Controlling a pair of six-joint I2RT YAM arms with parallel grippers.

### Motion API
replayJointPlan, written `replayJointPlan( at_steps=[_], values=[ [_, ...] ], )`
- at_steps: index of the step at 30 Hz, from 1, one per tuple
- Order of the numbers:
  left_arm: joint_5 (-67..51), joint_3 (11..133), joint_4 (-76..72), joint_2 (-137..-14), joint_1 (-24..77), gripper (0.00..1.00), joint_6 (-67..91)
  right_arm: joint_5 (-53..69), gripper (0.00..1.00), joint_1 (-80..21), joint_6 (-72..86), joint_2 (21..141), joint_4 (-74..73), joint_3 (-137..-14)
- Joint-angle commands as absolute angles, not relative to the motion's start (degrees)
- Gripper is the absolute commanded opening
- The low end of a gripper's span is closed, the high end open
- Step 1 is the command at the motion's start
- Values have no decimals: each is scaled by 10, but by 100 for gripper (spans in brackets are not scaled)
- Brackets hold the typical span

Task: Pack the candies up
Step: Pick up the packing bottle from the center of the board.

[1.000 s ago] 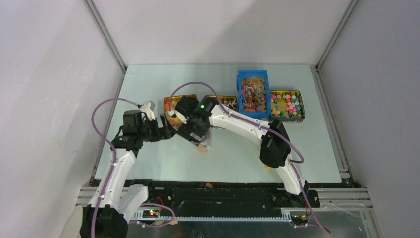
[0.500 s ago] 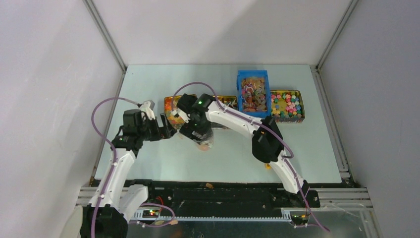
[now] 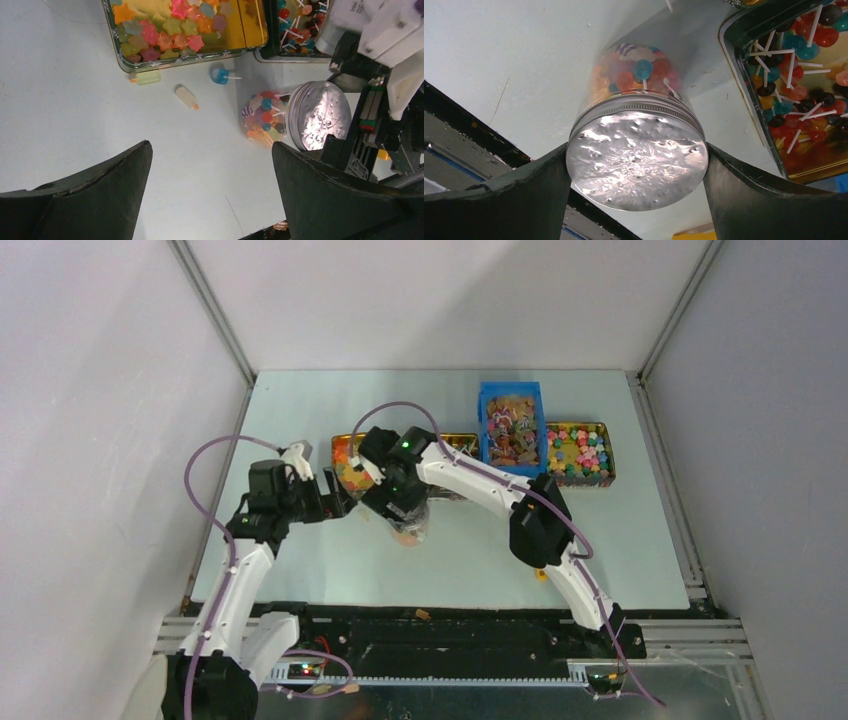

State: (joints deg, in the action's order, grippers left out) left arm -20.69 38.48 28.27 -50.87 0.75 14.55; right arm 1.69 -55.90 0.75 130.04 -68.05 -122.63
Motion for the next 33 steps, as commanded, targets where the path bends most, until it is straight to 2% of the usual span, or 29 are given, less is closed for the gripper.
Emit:
replayJointPlan(
  at_steps=[1,8,16,23,27,30,33],
  values=[
    [-206,378,263,-508,4,97,147,24,89,-561,50,1299,-685,-1240],
    [-205,376,261,-508,4,97,150,14,99,-569,59,1274,-667,-1226],
    [-223,364,230,-505,4,99,165,50,100,-554,81,1207,-629,-1179],
    [-231,325,135,-459,4,100,155,102,100,-528,99,1131,-569,-1105],
    [-299,283,55,-421,8,100,129,134,99,-509,114,1075,-532,-1052],
    [-328,251,11,-391,49,98,90,170,100,-480,131,1021,-499,-986],
    [-304,224,-12,-362,120,98,48,216,100,-449,154,965,-446,-918]
  ],
)
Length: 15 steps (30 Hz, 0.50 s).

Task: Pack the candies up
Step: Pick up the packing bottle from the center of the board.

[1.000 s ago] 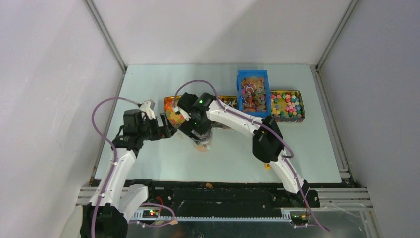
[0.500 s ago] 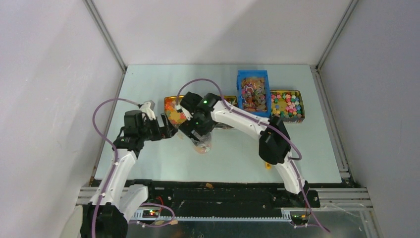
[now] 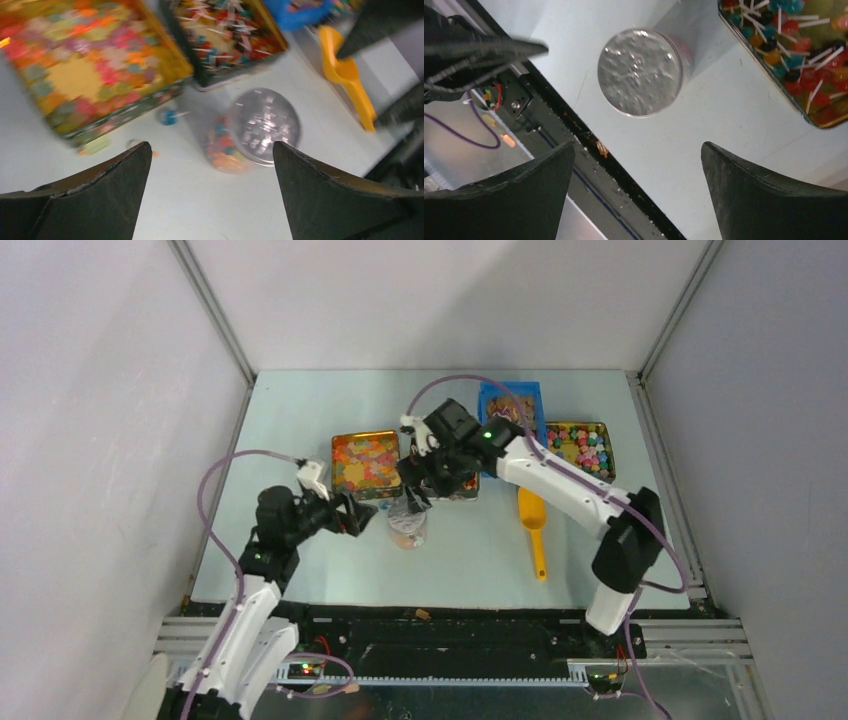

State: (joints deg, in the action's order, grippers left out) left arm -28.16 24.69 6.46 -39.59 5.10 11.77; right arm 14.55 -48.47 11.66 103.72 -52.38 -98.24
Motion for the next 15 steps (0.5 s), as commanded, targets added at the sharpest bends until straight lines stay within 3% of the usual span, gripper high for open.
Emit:
replayJointPlan(
  at_steps=[1,10,15],
  values=[
    [-292,209,-24,-347,161,98,27,225,99,-432,157,956,-428,-885],
    [-48,86,-155,-285,363,98,46,254,100,-362,158,886,-414,-784],
    [47,35,-261,-307,410,98,27,260,100,-347,152,885,-414,-776]
  ],
)
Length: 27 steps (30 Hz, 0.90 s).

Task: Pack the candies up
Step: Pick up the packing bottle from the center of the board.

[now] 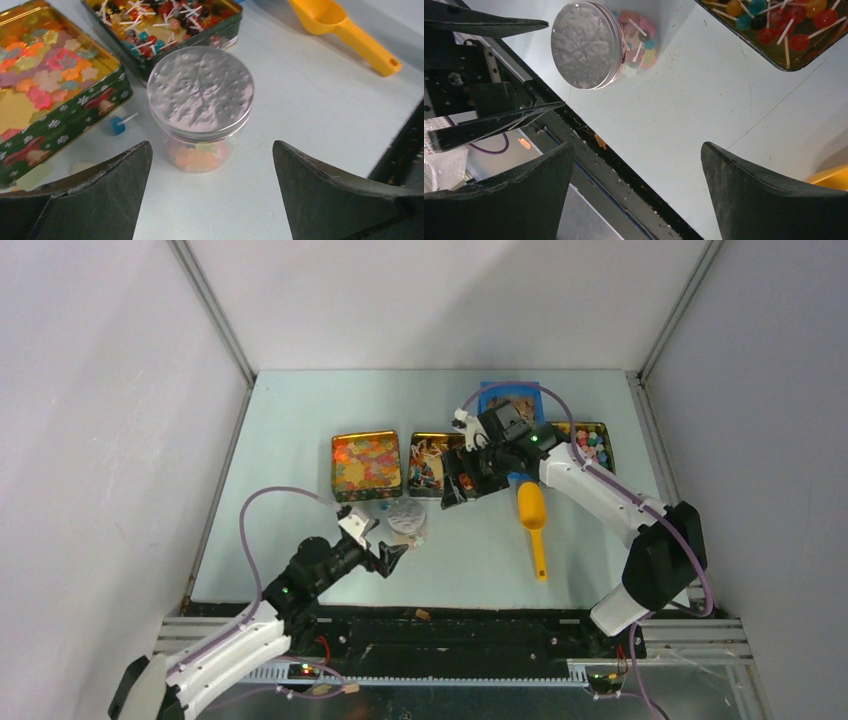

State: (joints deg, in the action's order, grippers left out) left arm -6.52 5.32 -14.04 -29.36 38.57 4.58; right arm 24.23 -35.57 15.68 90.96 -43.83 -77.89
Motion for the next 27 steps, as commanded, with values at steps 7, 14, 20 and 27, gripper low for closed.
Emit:
replayJointPlan(
  at_steps=[7,14,20,27],
  values=[
    [75,-50,-414,-383,439,98,29,271,100,-341,150,897,-410,-776],
    [63,-60,-568,-530,460,98,-31,328,100,-339,201,919,-347,-755],
    [82,-51,-565,-544,462,98,-31,357,100,-348,265,954,-278,-747],
    [107,-13,-476,-539,462,98,-4,368,100,-355,304,1003,-229,-747]
  ],
)
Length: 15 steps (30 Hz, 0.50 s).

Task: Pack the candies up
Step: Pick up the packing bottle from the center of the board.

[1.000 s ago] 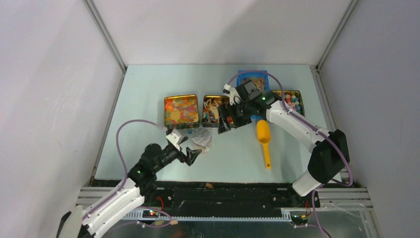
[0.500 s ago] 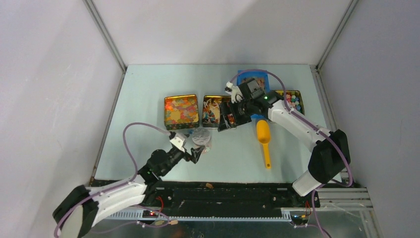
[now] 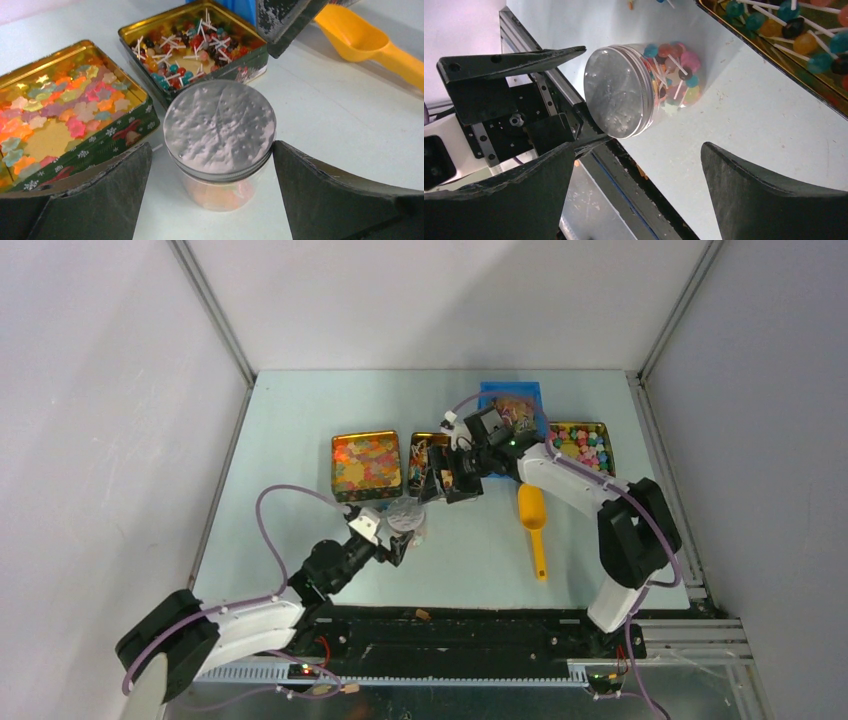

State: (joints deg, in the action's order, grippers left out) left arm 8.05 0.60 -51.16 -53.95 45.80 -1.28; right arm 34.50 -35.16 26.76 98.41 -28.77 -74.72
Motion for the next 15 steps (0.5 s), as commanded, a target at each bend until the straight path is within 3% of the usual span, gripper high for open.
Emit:
replayJointPlan(
  at_steps=[1,15],
  values=[
    [95,-7,-467,-541,462,98,-4,370,100,-354,309,1010,-219,-747],
    [38,84,-398,-617,462,98,-27,391,100,-342,325,1037,-187,-746]
  ],
)
